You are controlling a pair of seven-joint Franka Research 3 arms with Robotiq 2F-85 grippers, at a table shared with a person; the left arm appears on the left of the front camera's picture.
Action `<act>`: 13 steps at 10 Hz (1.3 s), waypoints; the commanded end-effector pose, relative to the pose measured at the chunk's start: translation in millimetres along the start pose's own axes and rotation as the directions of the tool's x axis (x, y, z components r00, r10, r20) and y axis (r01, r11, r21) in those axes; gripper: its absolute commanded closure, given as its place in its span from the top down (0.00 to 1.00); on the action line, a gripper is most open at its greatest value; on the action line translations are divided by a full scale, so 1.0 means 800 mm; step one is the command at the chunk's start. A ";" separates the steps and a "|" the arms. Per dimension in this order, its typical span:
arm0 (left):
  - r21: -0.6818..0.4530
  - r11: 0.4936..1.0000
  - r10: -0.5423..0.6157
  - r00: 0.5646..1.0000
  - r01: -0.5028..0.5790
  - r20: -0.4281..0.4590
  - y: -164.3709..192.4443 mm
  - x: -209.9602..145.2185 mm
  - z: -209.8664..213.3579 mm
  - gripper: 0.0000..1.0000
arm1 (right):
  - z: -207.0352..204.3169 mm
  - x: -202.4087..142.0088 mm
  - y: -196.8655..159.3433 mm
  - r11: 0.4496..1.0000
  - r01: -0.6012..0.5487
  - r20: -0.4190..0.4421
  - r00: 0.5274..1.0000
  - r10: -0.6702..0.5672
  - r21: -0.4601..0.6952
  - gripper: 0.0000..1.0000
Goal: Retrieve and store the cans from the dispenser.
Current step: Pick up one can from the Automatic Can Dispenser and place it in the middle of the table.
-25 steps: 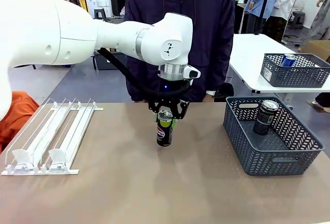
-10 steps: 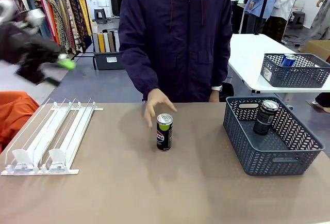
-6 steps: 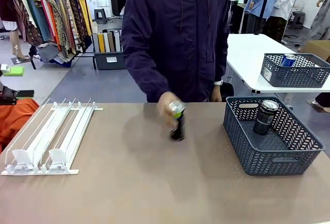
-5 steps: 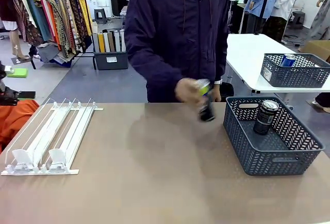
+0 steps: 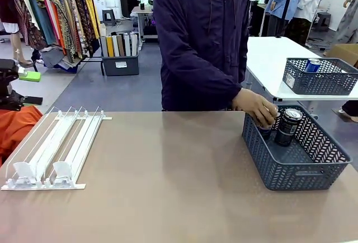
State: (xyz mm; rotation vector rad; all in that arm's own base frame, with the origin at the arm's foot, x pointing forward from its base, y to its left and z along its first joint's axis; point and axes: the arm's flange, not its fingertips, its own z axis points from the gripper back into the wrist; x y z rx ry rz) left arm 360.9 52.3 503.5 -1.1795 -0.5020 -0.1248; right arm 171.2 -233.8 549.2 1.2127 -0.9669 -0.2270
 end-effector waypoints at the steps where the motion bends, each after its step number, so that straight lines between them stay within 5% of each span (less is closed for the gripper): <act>1: 0.005 1.000 0.007 1.000 -0.007 -0.007 -0.002 -0.002 0.006 1.00 | -0.004 0.004 0.003 0.999 -0.027 0.019 0.999 0.026 0.027 1.00; 13: 0.005 1.000 0.007 1.000 -0.007 -0.007 -0.002 -0.002 0.006 1.00 | -0.004 0.004 0.003 0.999 -0.027 0.019 0.999 0.026 0.027 1.00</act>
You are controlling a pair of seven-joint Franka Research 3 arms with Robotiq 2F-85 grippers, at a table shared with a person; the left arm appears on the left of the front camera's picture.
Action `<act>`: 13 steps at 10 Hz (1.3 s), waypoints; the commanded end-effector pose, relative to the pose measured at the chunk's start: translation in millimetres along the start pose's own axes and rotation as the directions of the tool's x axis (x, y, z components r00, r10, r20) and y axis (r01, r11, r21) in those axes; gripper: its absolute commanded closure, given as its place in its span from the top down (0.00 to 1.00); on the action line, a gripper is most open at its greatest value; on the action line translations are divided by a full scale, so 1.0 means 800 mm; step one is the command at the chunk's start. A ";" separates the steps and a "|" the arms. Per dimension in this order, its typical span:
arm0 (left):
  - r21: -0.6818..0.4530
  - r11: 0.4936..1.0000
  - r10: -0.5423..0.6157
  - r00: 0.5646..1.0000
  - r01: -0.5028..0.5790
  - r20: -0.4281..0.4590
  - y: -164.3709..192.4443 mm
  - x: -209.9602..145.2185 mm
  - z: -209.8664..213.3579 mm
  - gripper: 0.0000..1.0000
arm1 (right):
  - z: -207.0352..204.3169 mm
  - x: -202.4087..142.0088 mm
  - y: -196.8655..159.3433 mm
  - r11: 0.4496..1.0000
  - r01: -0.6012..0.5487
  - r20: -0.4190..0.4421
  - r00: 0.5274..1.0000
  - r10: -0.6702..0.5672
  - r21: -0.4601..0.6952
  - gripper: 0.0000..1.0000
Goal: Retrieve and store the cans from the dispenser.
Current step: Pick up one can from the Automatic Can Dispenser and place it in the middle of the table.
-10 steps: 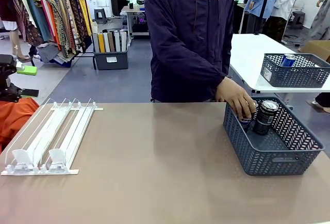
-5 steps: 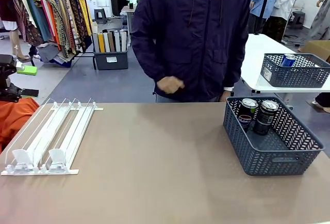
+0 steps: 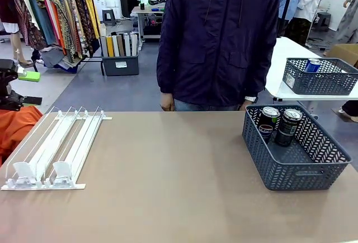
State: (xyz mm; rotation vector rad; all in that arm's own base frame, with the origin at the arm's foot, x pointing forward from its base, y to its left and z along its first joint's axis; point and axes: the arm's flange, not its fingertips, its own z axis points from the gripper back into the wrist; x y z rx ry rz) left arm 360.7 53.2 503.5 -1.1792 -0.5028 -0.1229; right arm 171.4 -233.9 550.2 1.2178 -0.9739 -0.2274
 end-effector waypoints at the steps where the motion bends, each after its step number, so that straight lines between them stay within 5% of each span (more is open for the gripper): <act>1: 0.005 1.000 0.006 1.000 -0.006 -0.008 -0.003 -0.002 0.005 1.00 | -0.004 0.003 0.002 0.999 -0.026 0.013 1.000 0.026 0.021 1.00; 13: 0.005 1.000 0.006 1.000 -0.006 -0.008 -0.003 -0.002 0.005 1.00 | -0.004 0.003 0.002 0.999 -0.026 0.013 1.000 0.026 0.021 1.00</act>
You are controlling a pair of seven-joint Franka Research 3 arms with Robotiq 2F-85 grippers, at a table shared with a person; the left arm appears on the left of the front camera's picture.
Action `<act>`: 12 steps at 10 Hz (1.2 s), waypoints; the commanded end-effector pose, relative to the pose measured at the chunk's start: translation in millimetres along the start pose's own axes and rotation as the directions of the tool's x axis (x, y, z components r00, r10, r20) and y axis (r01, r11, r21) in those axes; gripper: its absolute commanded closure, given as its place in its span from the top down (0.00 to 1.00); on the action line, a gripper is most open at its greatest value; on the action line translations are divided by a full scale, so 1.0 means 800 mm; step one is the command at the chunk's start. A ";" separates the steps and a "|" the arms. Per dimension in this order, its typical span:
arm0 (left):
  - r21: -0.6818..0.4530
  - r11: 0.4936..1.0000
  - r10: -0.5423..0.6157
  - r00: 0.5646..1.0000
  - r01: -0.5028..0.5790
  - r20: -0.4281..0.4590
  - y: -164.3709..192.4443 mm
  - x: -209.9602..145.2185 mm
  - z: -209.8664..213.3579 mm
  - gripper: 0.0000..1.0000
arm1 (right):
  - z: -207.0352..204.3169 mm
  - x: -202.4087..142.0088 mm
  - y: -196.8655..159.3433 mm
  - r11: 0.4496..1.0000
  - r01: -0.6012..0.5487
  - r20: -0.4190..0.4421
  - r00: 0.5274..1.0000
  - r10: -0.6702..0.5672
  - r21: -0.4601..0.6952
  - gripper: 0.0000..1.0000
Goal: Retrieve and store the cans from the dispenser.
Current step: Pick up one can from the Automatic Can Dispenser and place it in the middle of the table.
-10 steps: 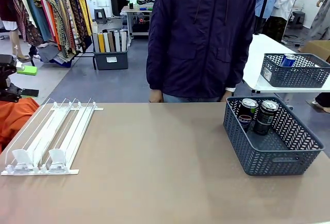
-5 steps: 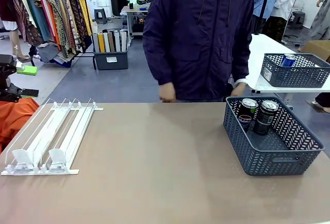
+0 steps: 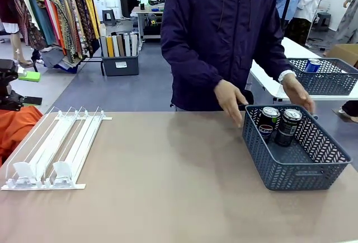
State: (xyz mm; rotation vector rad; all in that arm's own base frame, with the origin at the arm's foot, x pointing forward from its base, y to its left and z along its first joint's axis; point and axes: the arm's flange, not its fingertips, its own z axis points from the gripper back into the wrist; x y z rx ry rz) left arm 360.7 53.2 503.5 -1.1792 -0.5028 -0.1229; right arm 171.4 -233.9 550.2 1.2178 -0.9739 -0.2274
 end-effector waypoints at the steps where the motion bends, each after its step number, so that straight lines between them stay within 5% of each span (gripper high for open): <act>1: 0.005 1.000 0.006 1.000 -0.006 -0.008 -0.003 -0.002 0.005 1.00 | -0.004 0.003 0.002 0.999 -0.026 0.013 1.000 0.026 0.021 1.00; 12: 0.005 1.000 0.006 1.000 -0.006 -0.008 -0.003 -0.002 0.005 1.00 | -0.004 0.003 0.002 0.999 -0.026 0.013 1.000 0.026 0.021 1.00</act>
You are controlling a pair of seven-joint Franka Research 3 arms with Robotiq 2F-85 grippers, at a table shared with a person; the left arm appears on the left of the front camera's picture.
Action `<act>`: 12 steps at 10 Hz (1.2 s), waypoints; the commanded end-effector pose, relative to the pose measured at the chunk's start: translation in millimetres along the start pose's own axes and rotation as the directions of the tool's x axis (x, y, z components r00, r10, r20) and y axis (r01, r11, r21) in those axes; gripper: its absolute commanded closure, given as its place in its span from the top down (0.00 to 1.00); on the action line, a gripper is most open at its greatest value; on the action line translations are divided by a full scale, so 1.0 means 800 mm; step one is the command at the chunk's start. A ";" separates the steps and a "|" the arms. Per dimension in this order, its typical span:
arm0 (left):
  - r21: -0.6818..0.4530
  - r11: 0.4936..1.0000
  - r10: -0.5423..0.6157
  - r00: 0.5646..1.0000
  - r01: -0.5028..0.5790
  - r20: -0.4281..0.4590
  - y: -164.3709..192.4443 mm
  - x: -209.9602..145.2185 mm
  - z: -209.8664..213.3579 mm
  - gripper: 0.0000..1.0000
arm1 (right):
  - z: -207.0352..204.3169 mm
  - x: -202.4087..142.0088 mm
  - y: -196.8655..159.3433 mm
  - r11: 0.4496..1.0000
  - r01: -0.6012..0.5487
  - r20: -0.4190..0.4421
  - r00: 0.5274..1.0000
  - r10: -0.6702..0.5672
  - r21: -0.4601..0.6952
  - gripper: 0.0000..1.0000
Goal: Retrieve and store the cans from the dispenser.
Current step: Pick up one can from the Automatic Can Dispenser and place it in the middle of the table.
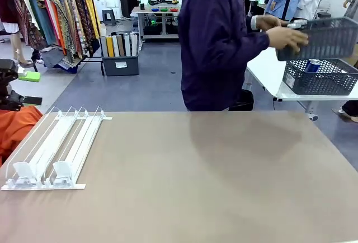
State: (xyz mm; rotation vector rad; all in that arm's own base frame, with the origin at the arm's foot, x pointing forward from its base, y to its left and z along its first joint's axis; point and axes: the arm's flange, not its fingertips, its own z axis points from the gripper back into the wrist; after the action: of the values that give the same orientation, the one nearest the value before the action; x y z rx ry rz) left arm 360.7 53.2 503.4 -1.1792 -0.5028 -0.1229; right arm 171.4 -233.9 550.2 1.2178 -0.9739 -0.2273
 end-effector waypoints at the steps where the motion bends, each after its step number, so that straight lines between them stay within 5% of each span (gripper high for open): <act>1: 0.005 1.000 0.006 1.000 -0.006 -0.008 -0.003 -0.002 0.005 1.00 | -0.004 0.003 0.002 0.999 -0.026 0.013 1.000 0.026 0.021 1.00; 12: 0.005 1.000 0.006 1.000 -0.006 -0.008 -0.003 -0.002 0.005 1.00 | -0.004 0.003 0.002 0.999 -0.026 0.013 1.000 0.026 0.021 1.00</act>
State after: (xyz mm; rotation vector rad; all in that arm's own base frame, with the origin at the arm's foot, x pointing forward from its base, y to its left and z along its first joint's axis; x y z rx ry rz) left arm 360.7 53.2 503.4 -1.1792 -0.5028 -0.1229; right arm 171.4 -233.9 550.2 1.2178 -0.9739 -0.2273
